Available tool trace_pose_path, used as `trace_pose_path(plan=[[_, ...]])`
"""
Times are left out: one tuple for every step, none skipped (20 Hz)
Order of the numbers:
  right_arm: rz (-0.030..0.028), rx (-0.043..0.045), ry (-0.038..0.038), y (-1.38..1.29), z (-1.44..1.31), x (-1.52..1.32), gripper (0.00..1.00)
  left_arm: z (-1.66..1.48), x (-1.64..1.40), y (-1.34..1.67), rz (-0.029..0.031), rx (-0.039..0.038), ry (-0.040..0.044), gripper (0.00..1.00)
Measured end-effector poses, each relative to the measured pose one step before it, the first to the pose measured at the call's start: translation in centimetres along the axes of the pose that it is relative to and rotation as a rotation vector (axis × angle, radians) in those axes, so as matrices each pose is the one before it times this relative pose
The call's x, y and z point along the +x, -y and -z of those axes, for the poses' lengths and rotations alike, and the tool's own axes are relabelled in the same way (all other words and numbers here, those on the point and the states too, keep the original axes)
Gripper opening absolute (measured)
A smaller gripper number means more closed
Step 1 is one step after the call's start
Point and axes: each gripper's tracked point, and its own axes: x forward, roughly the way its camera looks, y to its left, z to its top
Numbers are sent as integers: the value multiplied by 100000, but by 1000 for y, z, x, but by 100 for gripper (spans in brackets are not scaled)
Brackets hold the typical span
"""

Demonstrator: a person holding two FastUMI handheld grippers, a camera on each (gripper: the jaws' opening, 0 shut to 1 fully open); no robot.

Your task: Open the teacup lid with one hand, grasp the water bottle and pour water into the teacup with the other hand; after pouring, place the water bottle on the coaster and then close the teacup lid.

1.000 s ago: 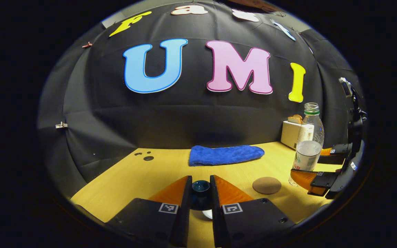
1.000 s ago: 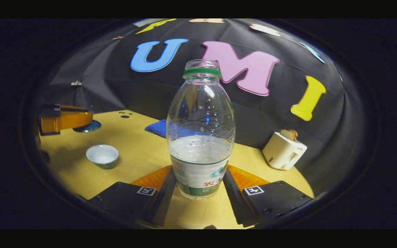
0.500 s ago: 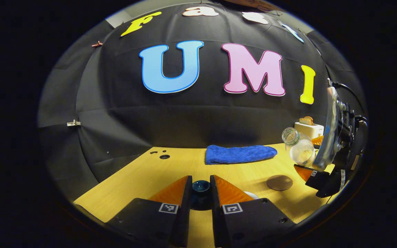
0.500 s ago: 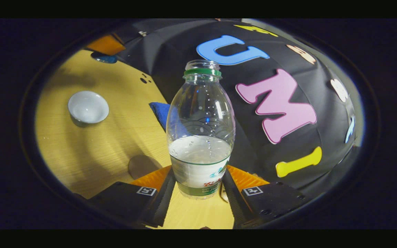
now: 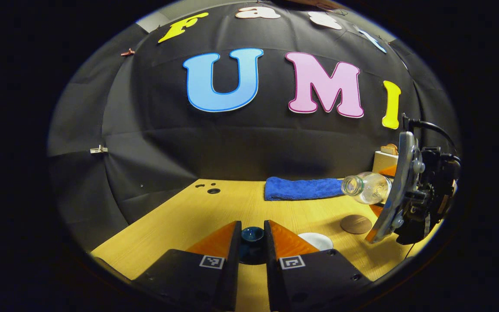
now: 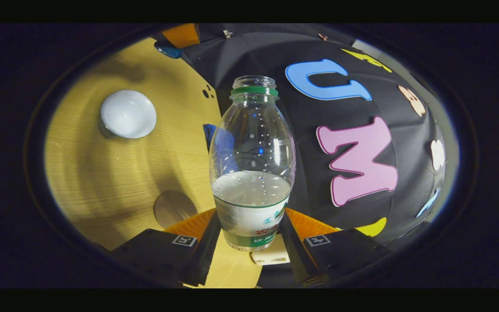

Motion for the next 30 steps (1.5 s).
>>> trace_pose_path(plan=[[408,-3551,548,-53,-83,359,76,162,24,21,93,-52,-266,32],[287,-3302,460,-113,-172,276,76,86,-38,-19,120,-63,-523,29],[128,-2343,278,-160,-66,184,76,197,6,-56,39,-147,-227,32],[-230,-1538,167,-233,12,24,76,-7,-20,-56,166,-142,-166,32],[-391,-1166,-172,-198,59,102,75,12,77,-119,76,30,58,32],[-175,-1574,-216,-109,-58,176,76,-76,63,-130,-22,151,141,28],[417,-2314,257,-11,-72,28,76,77,12,-91,-176,141,0,32],[732,-2890,466,262,-153,37,76,-22,80,-112,-67,-46,86,32],[697,-2742,475,144,-45,17,76,98,-39,-76,-156,-153,-16,31],[289,-1856,259,0,-81,128,76,-12,37,-107,-93,-261,-64,32],[-422,-886,164,-202,21,96,76,173,55,-94,-115,-316,-270,31],[-242,-848,22,-206,-47,69,75,20,40,-73,-40,-372,-302,31],[-171,-1316,-14,175,52,41,76,179,-120,-61,-85,-332,-372,31],[-33,-1515,376,180,-155,-10,76,13,81,-41,-124,-144,-107,32],[-190,-1396,409,75,-99,-10,73,84,29,-100,-49,1,-100,32],[-247,-1318,402,-6,-56,-15,76,-25,-46,-136,-180,56,-2,32],[87,-955,351,92,-79,-8,73,16,-27,-136,-326,-92,127,32],[92,-1045,264,16,-8,110,76,-63,-88,-80,-153,-343,27,31],[218,-1123,185,121,34,33,76,48,-53,25,284,-387,-56,31],[246,-1169,278,111,-87,17,76,89,-51,49,218,-163,-262,32],[25,-1290,232,-26,1,-41,76,163,-44,-45,223,-13,-288,32],[-13,-1145,264,-37,-126,65,76,32,26,29,273,-18,-193,32],[70,-1085,305,-33,-70,-17,76,94,-6,-28,72,-134,-89,32],[76,-701,201,-90,-43,44,76,-81,29,-37,20,-209,-5,32],[217,-777,34,12,5,35,76,145,-69,-78,-40,-204,14,32],[333,-771,-33,14,86,59,73,-16,-2,-102,-129,-177,53,28],[211,-535,-47,-3,48,10,76,87,-9,-18,-91,-206,-97,32],[62,-292,211,-84,-67,-15,76,18,-68,-85,-84,-216,-185,32],[270,-470,277,-20,-1,-47,76,172,27,-23,-166,-242,-152,32],[197,-603,373,-15,-18,-118,76,10,39,-26,-163,-265,-73,32]])
